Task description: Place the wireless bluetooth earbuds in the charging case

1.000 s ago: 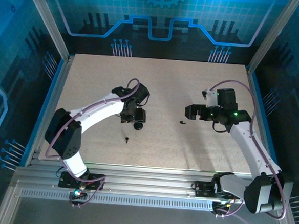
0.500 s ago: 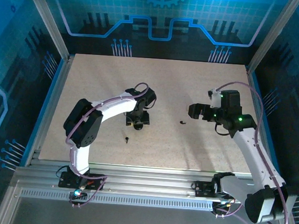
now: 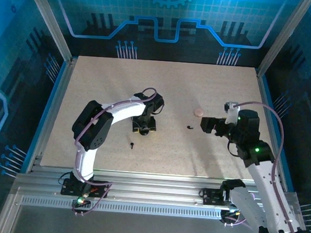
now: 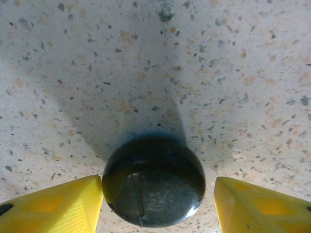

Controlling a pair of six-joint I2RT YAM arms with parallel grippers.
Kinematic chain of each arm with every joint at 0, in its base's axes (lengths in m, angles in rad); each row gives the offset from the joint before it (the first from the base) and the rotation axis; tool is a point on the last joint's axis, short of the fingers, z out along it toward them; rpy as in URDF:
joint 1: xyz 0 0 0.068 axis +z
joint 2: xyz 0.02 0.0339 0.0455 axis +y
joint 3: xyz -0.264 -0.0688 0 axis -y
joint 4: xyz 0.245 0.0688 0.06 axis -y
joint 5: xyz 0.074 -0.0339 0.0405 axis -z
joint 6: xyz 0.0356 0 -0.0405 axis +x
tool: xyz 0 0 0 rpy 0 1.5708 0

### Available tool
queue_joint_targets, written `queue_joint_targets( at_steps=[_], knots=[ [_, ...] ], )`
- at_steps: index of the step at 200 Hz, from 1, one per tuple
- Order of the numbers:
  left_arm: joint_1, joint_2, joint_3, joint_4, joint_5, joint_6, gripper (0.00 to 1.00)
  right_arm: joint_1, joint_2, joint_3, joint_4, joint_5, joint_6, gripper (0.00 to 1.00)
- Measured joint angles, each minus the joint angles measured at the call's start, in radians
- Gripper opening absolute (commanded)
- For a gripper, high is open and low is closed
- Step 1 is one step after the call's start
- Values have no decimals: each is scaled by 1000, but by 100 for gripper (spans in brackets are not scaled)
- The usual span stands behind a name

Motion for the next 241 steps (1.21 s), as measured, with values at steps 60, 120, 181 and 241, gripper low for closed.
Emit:
queue_joint_targets(
  at_steps=[60,120,181,241],
  knots=[
    [0,13,0,0,-8,-23,48,0,3,-27,8,-10,0,100],
    [0,12,0,0,-19,-19,43,0,85,-16,3,-18,10,100],
    [0,-3,-19,22,-26,-3,43,-6,142,18,-32,-2,32,100],
    [0,-18,-38,57,-26,104,42,-8,193,23,-40,-50,44,100]
  ],
)
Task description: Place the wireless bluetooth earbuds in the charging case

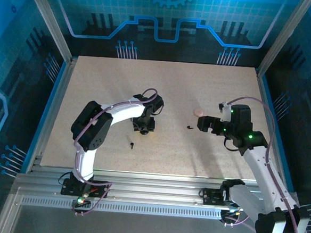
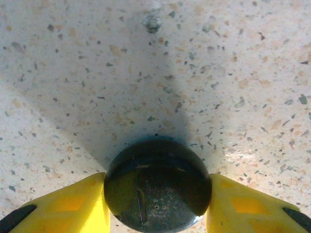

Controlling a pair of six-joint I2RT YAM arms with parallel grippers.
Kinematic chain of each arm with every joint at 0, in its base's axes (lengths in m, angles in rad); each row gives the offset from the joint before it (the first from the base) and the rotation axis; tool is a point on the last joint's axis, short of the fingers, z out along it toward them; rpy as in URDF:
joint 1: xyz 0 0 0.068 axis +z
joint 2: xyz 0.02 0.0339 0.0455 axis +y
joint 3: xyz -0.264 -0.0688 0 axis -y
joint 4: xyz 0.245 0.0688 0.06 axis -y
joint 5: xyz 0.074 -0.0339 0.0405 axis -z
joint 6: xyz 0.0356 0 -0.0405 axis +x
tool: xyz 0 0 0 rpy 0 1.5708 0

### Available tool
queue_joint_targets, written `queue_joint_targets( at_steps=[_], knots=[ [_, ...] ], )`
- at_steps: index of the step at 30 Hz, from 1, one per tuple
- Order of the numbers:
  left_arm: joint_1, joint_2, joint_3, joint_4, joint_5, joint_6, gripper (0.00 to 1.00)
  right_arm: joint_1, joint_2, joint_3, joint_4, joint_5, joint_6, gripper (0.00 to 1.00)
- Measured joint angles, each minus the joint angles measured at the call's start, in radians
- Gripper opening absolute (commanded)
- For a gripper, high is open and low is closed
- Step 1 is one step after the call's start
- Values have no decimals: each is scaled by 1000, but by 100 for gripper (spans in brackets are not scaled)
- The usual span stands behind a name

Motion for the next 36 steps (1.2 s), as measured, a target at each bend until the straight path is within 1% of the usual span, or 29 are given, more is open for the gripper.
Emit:
queue_joint_targets(
  at_steps=[2,6,10,14,17,24,29,32,36],
  knots=[
    [0,-3,-3,12,1,29,41,0,15,0,0,-25,6,99],
    [0,-35,-54,79,13,82,40,0,60,2,-2,-98,28,93],
    [0,-72,-108,132,41,125,38,3,127,12,0,-163,58,91],
    [0,-103,-153,191,74,171,38,30,163,12,32,-208,86,89],
    [0,-124,-184,232,97,194,38,58,190,13,53,-232,101,85],
    [-2,-183,-260,335,154,269,38,97,364,43,66,-299,139,76],
    [-25,-298,-360,458,193,395,38,101,483,146,32,-352,124,68],
    [-38,-388,-424,547,232,489,37,101,519,191,17,-403,105,63],
    [-39,-455,-473,642,279,594,37,111,549,221,-1,-471,92,57]
  ],
)
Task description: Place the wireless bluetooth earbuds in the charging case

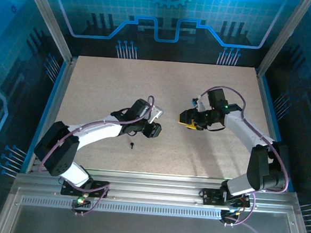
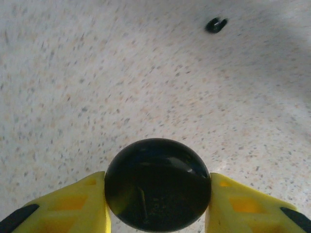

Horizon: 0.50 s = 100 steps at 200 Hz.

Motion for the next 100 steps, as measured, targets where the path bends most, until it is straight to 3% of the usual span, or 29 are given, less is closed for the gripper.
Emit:
queue_joint_targets(
  at_steps=[40,100],
  knots=[
    [-9,-59,-78,97,67,173,36,65,62,44,-22,-55,-22,50],
    [-22,-93,-112,157,74,306,35,144,128,96,-21,-81,-21,48]
  ],
)
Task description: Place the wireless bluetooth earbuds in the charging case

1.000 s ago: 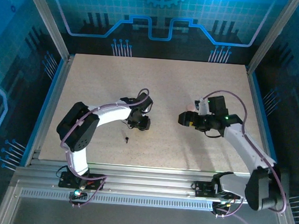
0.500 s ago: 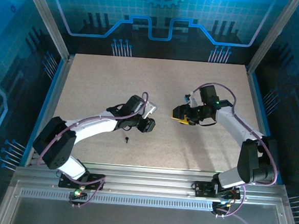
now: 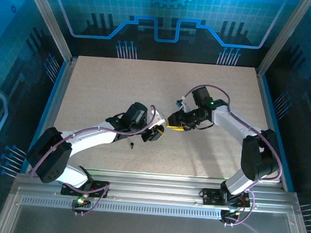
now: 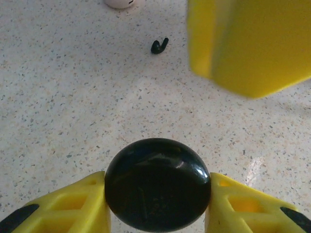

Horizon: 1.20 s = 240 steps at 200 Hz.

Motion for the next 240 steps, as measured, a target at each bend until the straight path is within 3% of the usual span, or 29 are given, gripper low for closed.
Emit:
queue_joint_targets(
  at_steps=[108,197,213,240],
  knots=[
    [-10,-50,-19,27,-19,50,34,50,76,43,18,-27,19,44],
    [-15,-59,-24,43,-33,46,34,58,76,43,33,-71,0,21],
    [-15,-60,-28,48,-34,40,39,58,76,43,31,-68,-9,20],
    [-17,-63,-29,55,-32,27,62,58,61,43,25,-60,-24,17]
  ],
)
